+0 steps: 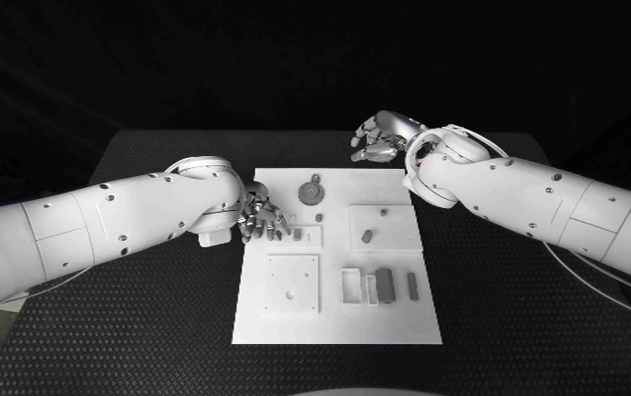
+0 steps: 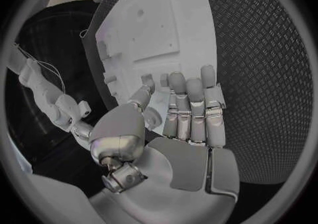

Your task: Assemble the parts on the task board

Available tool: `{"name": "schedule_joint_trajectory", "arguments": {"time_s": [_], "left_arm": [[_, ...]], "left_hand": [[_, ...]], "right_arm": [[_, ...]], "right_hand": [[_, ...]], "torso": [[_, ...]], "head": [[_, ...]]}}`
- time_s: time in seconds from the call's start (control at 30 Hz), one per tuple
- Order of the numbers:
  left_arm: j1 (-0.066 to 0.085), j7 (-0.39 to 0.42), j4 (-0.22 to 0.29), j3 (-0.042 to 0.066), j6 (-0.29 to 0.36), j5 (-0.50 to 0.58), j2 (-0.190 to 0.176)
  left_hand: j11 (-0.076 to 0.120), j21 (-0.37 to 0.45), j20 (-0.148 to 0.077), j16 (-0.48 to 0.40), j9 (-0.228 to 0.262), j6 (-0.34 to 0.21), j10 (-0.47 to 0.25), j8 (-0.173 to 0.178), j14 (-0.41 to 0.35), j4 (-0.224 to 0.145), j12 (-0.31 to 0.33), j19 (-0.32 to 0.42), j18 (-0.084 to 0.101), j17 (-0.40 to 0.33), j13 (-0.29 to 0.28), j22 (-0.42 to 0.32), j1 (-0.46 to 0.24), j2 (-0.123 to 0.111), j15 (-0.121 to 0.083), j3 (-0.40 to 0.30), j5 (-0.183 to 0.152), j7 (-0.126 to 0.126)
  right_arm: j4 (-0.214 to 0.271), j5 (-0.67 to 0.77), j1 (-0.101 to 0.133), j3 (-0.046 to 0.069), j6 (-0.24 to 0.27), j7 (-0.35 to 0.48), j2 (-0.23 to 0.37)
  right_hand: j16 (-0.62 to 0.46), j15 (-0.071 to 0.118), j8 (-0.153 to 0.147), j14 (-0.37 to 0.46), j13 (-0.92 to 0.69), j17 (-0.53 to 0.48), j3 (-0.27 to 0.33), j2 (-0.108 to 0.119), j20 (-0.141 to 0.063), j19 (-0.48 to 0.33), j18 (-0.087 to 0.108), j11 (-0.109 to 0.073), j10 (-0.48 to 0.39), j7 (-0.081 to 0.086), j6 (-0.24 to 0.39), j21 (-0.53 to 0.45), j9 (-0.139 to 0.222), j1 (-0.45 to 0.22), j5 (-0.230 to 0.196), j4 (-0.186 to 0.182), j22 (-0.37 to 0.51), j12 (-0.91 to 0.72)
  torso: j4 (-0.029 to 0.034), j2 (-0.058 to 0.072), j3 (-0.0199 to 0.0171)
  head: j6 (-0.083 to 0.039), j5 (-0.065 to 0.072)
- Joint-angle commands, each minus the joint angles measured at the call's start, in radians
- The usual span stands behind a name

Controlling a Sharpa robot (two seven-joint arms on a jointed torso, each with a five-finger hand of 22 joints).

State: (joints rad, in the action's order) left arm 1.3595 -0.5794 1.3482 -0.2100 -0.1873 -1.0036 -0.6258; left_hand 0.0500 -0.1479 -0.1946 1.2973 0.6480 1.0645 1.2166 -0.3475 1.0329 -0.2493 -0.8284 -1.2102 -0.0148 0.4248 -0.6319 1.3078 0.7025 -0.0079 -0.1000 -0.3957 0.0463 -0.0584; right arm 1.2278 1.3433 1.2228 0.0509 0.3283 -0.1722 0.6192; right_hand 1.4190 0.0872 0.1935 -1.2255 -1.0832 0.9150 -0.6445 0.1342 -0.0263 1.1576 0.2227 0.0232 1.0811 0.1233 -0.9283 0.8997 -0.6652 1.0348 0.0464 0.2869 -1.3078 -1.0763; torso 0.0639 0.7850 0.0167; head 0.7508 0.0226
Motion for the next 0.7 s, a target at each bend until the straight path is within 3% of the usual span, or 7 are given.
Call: {"name": "schedule_joint_trajectory", "arguments": {"time_s": [0.03, 0.7], "left_arm": [[0.0, 0.01, 0.005, 0.001, 0.014, -0.005, 0.001], [0.0, 0.018, 0.006, 0.002, 0.026, -0.005, 0.0]], "left_hand": [[0.001, 0.004, -0.001, 0.005, 0.002, 0.007, 0.004, -0.001, 0.005, -0.001, -0.004, -0.009, 0.015, -0.001, 0.001, 0.013, -0.004, 0.007, -0.003, 0.007, 0.002, 0.0], [0.003, 0.003, -0.002, 0.008, 0.004, 0.013, 0.009, -0.003, 0.01, -0.006, -0.006, -0.015, 0.014, -0.001, 0.001, 0.014, 0.0, 0.01, -0.004, 0.008, 0.002, 0.003]], "right_arm": [[0.0, 0.009, -0.001, 0.0, -0.012, 0.004, 0.0], [-0.009, 0.011, -0.006, 0.0, -0.01, 0.006, -0.005]], "right_hand": [[0.002, 0.003, 0.003, 0.006, 0.002, -0.002, 0.002, -0.008, -0.003, -0.005, 0.039, -0.006, -0.004, 0.007, 0.001, -0.002, 0.001, 0.001, 0.004, 0.0, -0.018, -0.004], [0.002, 0.003, 0.003, 0.006, 0.002, -0.002, 0.002, -0.009, -0.003, -0.004, 0.039, -0.006, -0.004, 0.007, 0.001, -0.002, 0.001, 0.001, 0.004, 0.0, -0.018, -0.004]], "torso": [[0.0005, 0.0, 0.0], [-0.0001, 0.0, -0.0005]], "head": [[-0.001, 0.0], [0.002, -0.002]]}}
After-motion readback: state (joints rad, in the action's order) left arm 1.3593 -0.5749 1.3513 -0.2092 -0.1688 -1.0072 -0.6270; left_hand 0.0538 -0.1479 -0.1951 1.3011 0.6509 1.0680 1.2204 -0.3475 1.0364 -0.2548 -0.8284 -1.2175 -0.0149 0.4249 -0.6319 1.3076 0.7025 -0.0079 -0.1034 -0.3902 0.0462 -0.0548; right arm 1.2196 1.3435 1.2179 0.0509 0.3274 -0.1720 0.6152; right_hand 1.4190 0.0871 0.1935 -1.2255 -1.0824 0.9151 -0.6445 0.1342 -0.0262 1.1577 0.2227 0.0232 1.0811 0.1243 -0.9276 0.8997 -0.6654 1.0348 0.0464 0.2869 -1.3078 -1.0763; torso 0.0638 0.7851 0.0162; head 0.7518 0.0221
